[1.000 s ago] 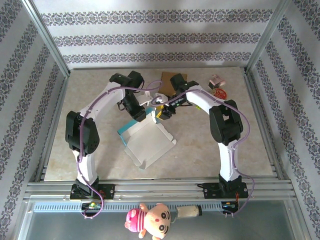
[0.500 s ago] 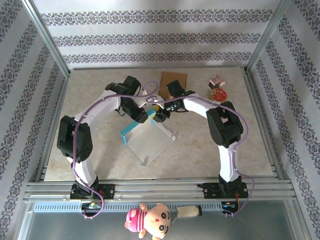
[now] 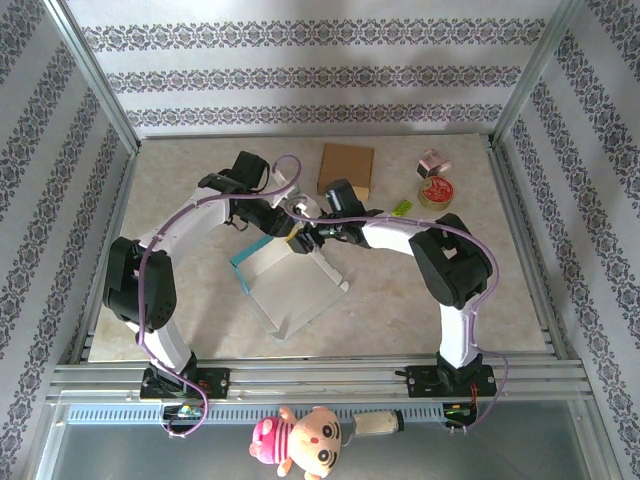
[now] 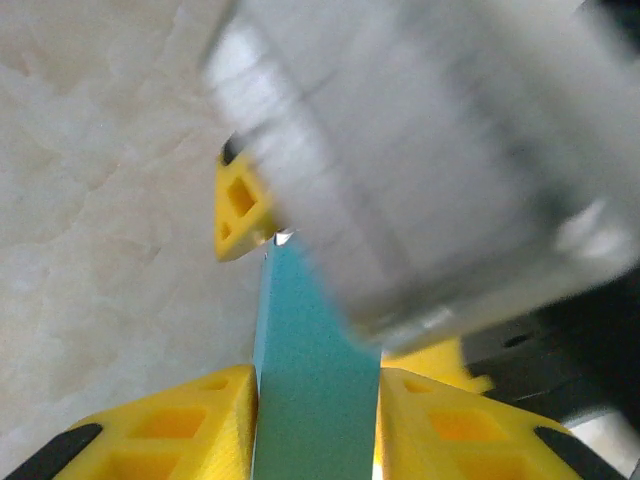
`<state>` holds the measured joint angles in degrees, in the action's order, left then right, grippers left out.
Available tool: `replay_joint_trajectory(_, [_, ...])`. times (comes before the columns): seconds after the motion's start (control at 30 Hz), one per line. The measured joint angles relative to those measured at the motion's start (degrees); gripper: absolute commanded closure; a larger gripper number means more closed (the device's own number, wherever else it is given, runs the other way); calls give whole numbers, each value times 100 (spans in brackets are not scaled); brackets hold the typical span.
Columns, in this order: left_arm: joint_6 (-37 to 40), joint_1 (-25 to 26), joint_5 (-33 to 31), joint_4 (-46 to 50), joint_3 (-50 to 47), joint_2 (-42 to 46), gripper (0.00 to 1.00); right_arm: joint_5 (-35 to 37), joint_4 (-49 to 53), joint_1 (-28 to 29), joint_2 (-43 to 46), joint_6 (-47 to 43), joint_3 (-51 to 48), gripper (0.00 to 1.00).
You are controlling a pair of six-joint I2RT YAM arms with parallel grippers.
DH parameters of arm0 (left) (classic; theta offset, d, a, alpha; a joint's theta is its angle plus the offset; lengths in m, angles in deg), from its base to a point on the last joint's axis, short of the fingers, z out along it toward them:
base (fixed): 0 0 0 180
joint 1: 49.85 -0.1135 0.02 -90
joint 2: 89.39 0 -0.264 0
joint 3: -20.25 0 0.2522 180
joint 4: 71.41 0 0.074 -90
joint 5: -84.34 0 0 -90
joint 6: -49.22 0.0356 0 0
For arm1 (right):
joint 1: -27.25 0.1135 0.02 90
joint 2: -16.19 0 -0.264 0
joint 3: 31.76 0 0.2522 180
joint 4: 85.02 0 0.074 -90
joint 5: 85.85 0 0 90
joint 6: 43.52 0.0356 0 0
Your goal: Fold the paper box
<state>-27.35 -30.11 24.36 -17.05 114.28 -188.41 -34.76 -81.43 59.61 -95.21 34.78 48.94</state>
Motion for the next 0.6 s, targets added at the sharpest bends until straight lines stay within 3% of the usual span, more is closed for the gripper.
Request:
replay_joint_trajectory(0.17, [28,0,15,2,0,0,66,-402,-42,-332,793,-72,-522,25])
replay_joint_trajectory(0.33, [68,2,136,2,0,0,62,-684,-35,-514,1331,-267,-717,27])
replay_joint_trajectory(0.4, [66,0,151,2,0,0,57,-704,-13,-579,1497,-411,-826,29])
replay_joint_trajectory(0.5, [74,2,151,7,0,2,41,-658,151,-815,1617,-765,-909,33])
replay_joint_trajectory(0.6, [74,0,153,7,-4,20,34,-590,378,-1123,1615,-1246,-896,35])
